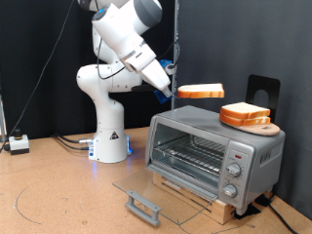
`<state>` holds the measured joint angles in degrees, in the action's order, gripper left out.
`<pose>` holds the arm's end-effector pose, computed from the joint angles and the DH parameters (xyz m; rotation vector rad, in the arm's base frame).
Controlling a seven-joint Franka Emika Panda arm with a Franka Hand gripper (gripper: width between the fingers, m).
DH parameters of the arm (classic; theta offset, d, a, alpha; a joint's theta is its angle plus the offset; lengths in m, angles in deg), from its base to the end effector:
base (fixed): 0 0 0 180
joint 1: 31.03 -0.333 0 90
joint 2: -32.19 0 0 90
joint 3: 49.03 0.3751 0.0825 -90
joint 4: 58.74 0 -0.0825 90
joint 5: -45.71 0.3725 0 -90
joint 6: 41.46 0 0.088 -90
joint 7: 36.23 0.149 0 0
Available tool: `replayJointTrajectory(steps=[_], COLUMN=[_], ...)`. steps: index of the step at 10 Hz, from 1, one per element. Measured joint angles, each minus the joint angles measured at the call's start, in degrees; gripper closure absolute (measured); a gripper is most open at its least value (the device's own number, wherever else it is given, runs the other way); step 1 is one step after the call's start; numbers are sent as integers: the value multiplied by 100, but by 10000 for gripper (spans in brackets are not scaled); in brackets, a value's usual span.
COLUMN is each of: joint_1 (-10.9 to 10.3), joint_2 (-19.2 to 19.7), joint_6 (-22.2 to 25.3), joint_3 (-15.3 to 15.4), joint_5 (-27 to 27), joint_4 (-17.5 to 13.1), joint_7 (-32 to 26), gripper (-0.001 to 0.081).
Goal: Make a piece of toast with the oven
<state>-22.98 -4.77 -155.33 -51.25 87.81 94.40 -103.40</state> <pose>0.3110 0.0115 0.4643 -2.3859 -0.8401 -0.5187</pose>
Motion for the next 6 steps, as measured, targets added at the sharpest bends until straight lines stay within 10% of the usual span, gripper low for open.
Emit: replayJointTrajectory(steps=[6], joint_1=[414], joint_2=[569], joint_6=[610], joint_3=[-967], joint_5=[-834], joint_4=[-572], joint_7=[-309], gripper=[346])
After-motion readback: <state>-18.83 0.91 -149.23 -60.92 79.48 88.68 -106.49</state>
